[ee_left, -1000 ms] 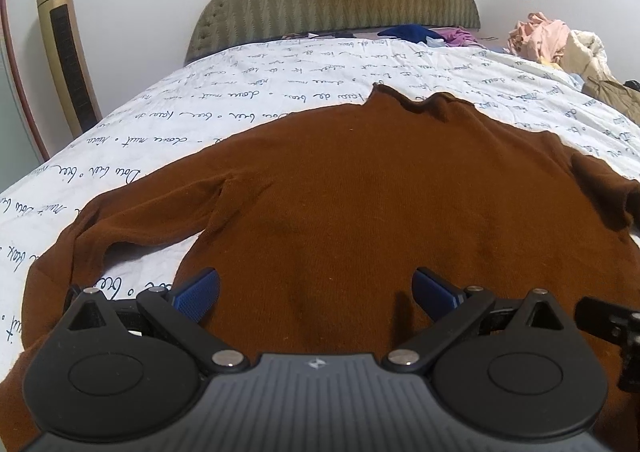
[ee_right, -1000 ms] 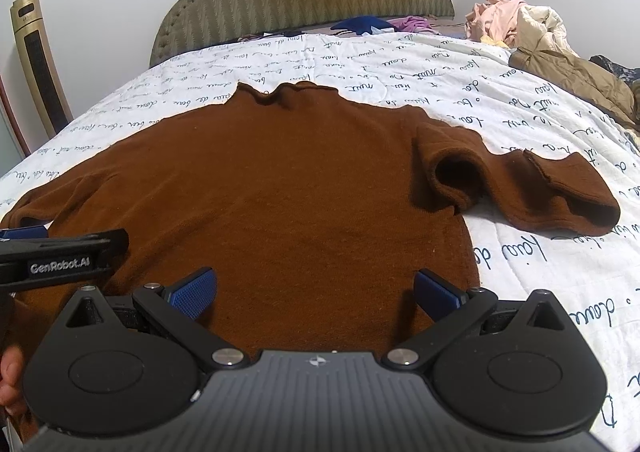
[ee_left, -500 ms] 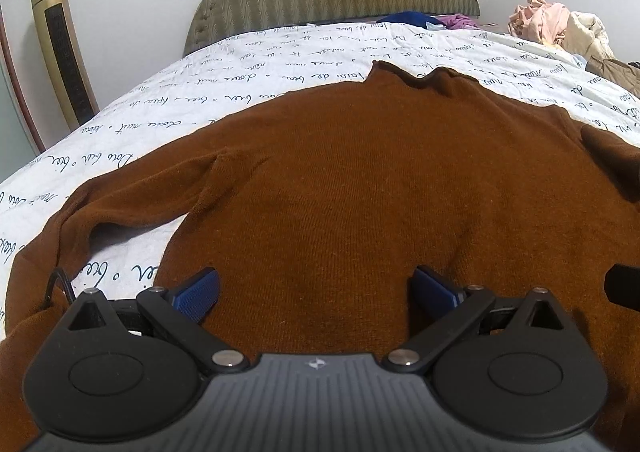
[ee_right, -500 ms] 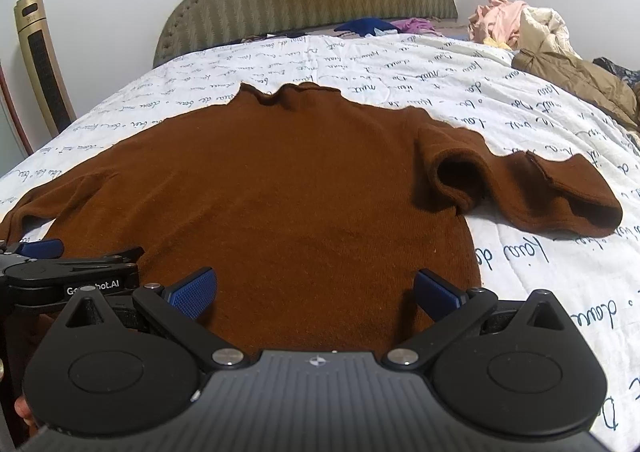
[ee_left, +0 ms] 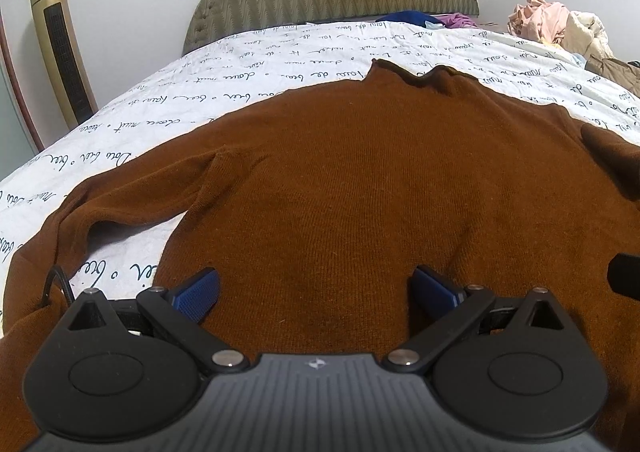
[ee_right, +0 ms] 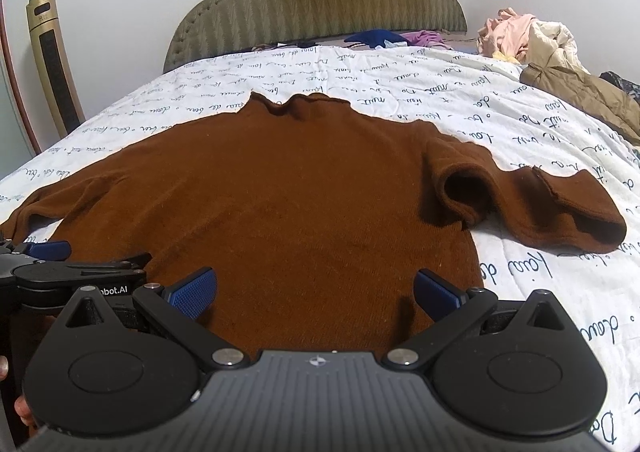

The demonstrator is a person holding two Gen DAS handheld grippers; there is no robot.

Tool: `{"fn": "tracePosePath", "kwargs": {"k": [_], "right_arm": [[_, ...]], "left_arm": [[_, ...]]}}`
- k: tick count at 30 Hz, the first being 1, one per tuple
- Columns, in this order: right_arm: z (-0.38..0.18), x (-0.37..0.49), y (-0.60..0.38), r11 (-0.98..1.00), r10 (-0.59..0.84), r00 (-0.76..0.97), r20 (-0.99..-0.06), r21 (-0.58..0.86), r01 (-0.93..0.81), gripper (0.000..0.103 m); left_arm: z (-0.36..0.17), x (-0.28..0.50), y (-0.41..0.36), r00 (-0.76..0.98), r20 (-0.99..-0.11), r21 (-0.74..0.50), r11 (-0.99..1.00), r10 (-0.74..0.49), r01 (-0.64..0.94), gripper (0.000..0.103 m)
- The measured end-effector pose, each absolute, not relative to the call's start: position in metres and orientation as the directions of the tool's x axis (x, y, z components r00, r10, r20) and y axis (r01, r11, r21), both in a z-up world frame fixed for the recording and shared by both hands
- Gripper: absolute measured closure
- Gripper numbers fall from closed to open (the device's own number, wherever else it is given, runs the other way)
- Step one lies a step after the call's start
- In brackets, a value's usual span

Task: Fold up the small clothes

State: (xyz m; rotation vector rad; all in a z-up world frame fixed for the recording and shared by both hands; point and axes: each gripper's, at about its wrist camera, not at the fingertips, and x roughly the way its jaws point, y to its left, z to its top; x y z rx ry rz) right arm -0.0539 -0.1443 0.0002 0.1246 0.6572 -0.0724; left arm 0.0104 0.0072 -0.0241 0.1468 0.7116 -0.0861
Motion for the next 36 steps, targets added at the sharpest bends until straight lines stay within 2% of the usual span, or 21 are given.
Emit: {"fn": "tracePosePath", "kwargs": {"k": [8,15,21,29,36], "right_arm": [[0.005,-0.057,-0.137,0.999,-0.027,0.828,-0.56,0.018,0.044,0.0],[0.009,-0.057,-0.131,0.998,-0.058,0.83,-0.555,-0.04,0.043,0.0],[0.008,-0.056,-0.134,1.0,-0.023,0.82,-0.572,-0.003,0.026,0.0],[0.011,-0.064,-0.14,0.999,-0.007,0.85,-0.526,0.026,0.025,0.0],[0.015,-0.069,-0.174,0.994,-0.081,0.861,-0.503,0.021,0.106,0.004]], "left_arm": [[-0.024,0.011,0.007,0.754,-0.657,0.105,0.986,-0.028,0.128,0.0],[-0.024,0.011,0.008,0.753,-0.657,0.099,0.987,-0.031,0.127,0.0],[-0.018,0.01,0.009,0.745,-0.665,0.079,0.988,-0.049,0.136,0.0],[-0.009,0.01,0.001,0.744,-0.666,0.072,0.987,-0.061,0.146,0.0],[0.005,0.006,-0.016,0.756,-0.646,0.069,0.98,-0.1,0.188,0.0]]}}
